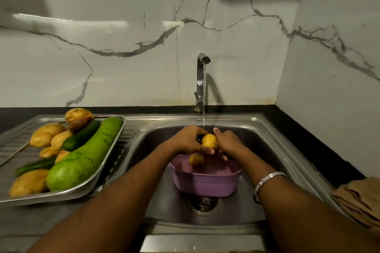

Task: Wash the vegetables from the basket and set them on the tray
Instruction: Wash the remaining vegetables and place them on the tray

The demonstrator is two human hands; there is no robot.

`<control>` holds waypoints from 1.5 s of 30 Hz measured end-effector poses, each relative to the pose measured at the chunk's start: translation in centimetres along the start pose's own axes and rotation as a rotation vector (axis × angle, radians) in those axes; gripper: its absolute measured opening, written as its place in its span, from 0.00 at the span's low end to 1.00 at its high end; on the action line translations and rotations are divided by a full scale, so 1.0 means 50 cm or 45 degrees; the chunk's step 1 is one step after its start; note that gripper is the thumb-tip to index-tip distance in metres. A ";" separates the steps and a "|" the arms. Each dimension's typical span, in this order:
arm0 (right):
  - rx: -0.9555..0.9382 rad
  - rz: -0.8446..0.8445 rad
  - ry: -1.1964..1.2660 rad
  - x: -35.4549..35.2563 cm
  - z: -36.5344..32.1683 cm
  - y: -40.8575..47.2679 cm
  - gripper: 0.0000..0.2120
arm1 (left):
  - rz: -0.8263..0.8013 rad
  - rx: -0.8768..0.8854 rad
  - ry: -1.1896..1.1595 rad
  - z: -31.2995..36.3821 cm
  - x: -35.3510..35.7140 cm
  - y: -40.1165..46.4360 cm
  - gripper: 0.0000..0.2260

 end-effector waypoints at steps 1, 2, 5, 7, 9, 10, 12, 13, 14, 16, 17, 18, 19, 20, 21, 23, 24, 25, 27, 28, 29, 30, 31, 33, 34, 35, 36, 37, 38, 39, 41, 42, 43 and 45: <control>-0.011 0.048 0.019 0.000 0.000 0.006 0.30 | 0.021 -0.036 0.066 0.005 -0.010 -0.005 0.27; -0.021 0.073 0.021 -0.001 0.000 0.007 0.30 | 0.053 -0.065 0.138 0.011 -0.022 -0.013 0.27; -0.021 0.025 -0.046 0.002 0.008 0.013 0.26 | 0.174 -0.092 0.296 0.002 -0.068 -0.074 0.28; -0.029 -0.034 -0.093 0.003 0.022 0.016 0.20 | 0.257 -0.111 0.309 -0.008 -0.113 -0.132 0.29; -0.043 -0.069 -0.061 0.014 0.029 0.025 0.17 | 0.346 -0.186 0.315 -0.031 -0.171 -0.209 0.29; -0.048 -0.092 -0.058 0.023 0.026 0.030 0.16 | 0.398 -0.236 0.326 -0.049 -0.203 -0.255 0.28; -0.047 -0.102 -0.051 0.026 0.030 0.034 0.15 | 0.461 -0.327 0.338 -0.085 -0.255 -0.331 0.26; -0.045 -0.119 -0.036 0.030 0.028 0.037 0.15 | 0.479 -0.400 0.338 -0.111 -0.279 -0.373 0.25; -0.035 -0.128 -0.014 0.029 0.033 0.038 0.14 | 0.481 -0.482 0.331 -0.133 -0.296 -0.408 0.25; -0.019 -0.155 0.025 0.030 0.036 0.039 0.13 | 0.489 -0.624 0.331 -0.179 -0.324 -0.474 0.26; -0.012 -0.162 0.037 0.030 0.039 0.038 0.13 | 0.511 -0.670 0.321 -0.201 -0.334 -0.501 0.26; -0.009 -0.170 0.048 0.032 0.038 0.037 0.13 | 0.547 -0.689 0.305 -0.217 -0.342 -0.528 0.26; 0.001 -0.173 0.057 0.031 0.040 0.035 0.13 | 0.582 -0.706 0.283 -0.233 -0.346 -0.544 0.25; 0.010 -0.181 0.061 0.032 0.037 0.033 0.13 | 0.607 -0.720 0.274 -0.245 -0.348 -0.560 0.25; 0.018 -0.188 0.061 0.031 0.036 0.031 0.13 | 0.613 -0.733 0.264 -0.255 -0.345 -0.569 0.25; 0.020 -0.199 0.069 0.031 0.034 0.029 0.12 | 0.629 -0.729 0.216 -0.277 -0.332 -0.577 0.25; 0.024 -0.209 0.075 0.030 0.035 0.028 0.12 | 0.640 -0.720 0.176 -0.287 -0.323 -0.575 0.26; 0.027 -0.218 0.080 0.030 0.034 0.027 0.12 | 0.652 -0.705 0.144 -0.297 -0.317 -0.574 0.27; 0.031 -0.236 0.073 0.029 0.036 0.026 0.12 | 0.620 -0.692 0.117 -0.309 -0.309 -0.566 0.29; 0.035 -0.249 0.065 0.029 0.038 0.027 0.12 | 0.575 -0.696 0.123 -0.307 -0.310 -0.563 0.30; 0.044 -0.257 0.058 0.029 0.039 0.026 0.12 | 0.526 -0.695 0.112 -0.307 -0.313 -0.561 0.33; 0.051 -0.266 0.056 0.029 0.040 0.026 0.12 | 0.502 -0.669 0.063 -0.301 -0.314 -0.562 0.37; 0.061 -0.269 0.057 0.026 0.045 0.026 0.11 | 0.524 -0.616 -0.024 -0.289 -0.314 -0.557 0.40; 0.056 -0.277 0.040 0.027 0.041 0.027 0.11 | 0.736 -0.487 -0.141 -0.260 -0.318 -0.554 0.39; 0.051 -0.282 0.031 0.027 0.041 0.029 0.12 | 0.884 -0.422 -0.146 -0.237 -0.316 -0.546 0.36; 0.050 -0.287 0.031 0.027 0.044 0.032 0.12 | 0.996 -0.353 -0.113 -0.208 -0.312 -0.529 0.34; 0.053 -0.294 0.030 0.028 0.045 0.034 0.12 | 1.047 -0.281 -0.063 -0.177 -0.302 -0.509 0.30; 0.057 -0.300 0.020 0.029 0.046 0.037 0.12 | 1.046 -0.210 -0.019 -0.142 -0.289 -0.483 0.27; 0.055 -0.306 0.011 0.032 0.046 0.040 0.12 | 1.013 -0.150 0.010 -0.110 -0.270 -0.453 0.24; 0.053 -0.313 0.001 0.034 0.045 0.041 0.12 | 0.962 -0.102 0.028 -0.080 -0.250 -0.419 0.21; 0.034 -0.326 -0.025 0.035 0.042 0.044 0.12 | 0.813 -0.032 0.033 -0.034 -0.204 -0.341 0.17; 0.019 -0.331 -0.044 0.035 0.042 0.045 0.12 | 0.722 -0.010 0.049 -0.018 -0.178 -0.296 0.16; 0.005 -0.335 -0.055 0.035 0.043 0.047 0.11 | 0.633 -0.008 0.066 -0.005 -0.149 -0.247 0.15; -0.016 -0.342 -0.069 0.033 0.044 0.047 0.11 | 0.444 -0.083 0.050 0.009 -0.085 -0.153 0.14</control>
Point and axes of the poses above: each hand's wrist, its own y-axis towards the middle knuckle, its own x-axis out of the palm, z = x × y, the point moved 1 cm from there along y, towards the middle knuckle, and after that the axes turned 13 degrees about -z, right-handed, at the moved point
